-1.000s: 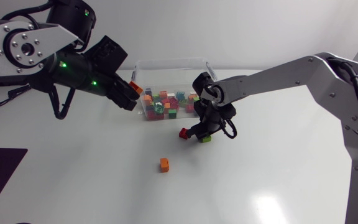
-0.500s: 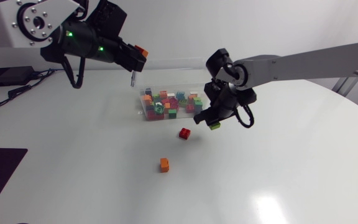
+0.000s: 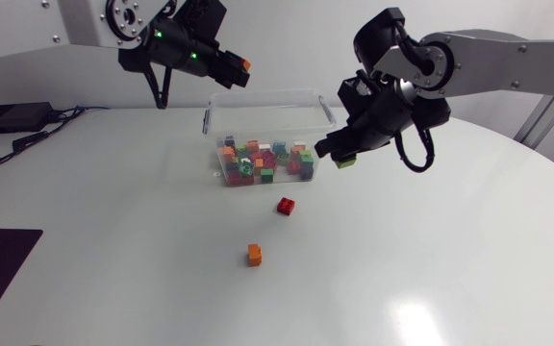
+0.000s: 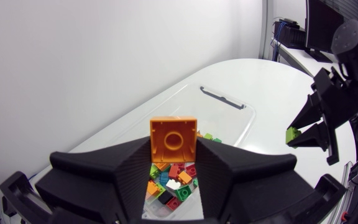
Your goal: Place the duplo bricks in the container
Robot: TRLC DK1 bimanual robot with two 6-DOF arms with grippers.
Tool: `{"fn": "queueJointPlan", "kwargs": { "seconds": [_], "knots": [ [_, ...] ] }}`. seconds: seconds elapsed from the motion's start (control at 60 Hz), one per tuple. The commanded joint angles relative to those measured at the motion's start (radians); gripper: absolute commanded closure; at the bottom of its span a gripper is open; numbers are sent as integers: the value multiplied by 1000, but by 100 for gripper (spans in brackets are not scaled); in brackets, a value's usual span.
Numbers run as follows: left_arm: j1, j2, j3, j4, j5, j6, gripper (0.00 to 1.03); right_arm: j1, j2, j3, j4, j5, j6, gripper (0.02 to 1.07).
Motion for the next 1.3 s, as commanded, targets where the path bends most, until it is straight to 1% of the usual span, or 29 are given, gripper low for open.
{"fn": "queueJointPlan", "kwargs": {
  "seconds": [0.0, 0.033, 0.067, 0.1, 0.117, 0.133, 0.15, 0.167, 0.2, 0.4, 0.533, 0.633, 0.733, 0.8, 0.917, 1.017, 1.2, 1.283],
  "knots": [
    [13, 64, 48, -12, 7, -23, 66, -7, -27, 36, -19, -2, -20, 71],
    [18, 79, 59, -12, 7, -21, 60, -7, -34, 47, -24, -3, -25, 71],
    [22, 92, 66, -12, 7, -21, 52, -7, -40, 57, -27, -3, -25, 71],
    [24, 105, 73, -12, 7, -18, 38, -5, -44, 70, -30, -3, -25, 71],
    [26, 112, 74, -11, 3, -17, 30, -4, -49, 77, -33, -3, -26, 71],
    [27, 113, 76, -11, 3, -12, 24, -2, -54, 85, -34, -3, -30, 71],
    [29, 118, 77, -8, 0, -6, 14, -2, -57, 91, -36, -3, -31, 71],
    [30, 124, 79, -6, -4, -3, 8, -2, -60, 100, -39, -3, -31, 71],
    [32, 130, 83, -6, -7, 5, 5, -2, -64, 117, -44, -3, -33, 71],
    [35, 92, 31, -23, -6, 57, 5, 9, -69, 254, -82, -13, -42, 71],
    [19, -11, -69, -75, 25, 121, 5, 19, -43, 333, -83, -14, -48, 71],
    [-13, -109, -174, -87, 26, 184, 5, 25, -15, 376, -79, -16, -48, 70],
    [-34, -206, -273, -95, 26, 229, 5, 39, 15, 421, -59, -17, -53, 70],
    [-50, -254, -322, -124, 39, 260, 5, 45, 42, 456, -56, -19, -53, 70],
    [-56, -324, -421, -136, 56, 307, 5, 62, 88, 513, -24, -17, -53, 70],
    [-56, -362, -497, -136, 69, 342, 5, 74, 126, 545, -8, -19, -53, 70],
    [-53, -413, -635, -133, 83, 399, 5, 79, 189, 565, 65, -36, -53, 70],
    [-53, -421, -699, -115, 94, 418, 5, 74, 218, 570, 96, -48, -54, 70]
  ]
}}
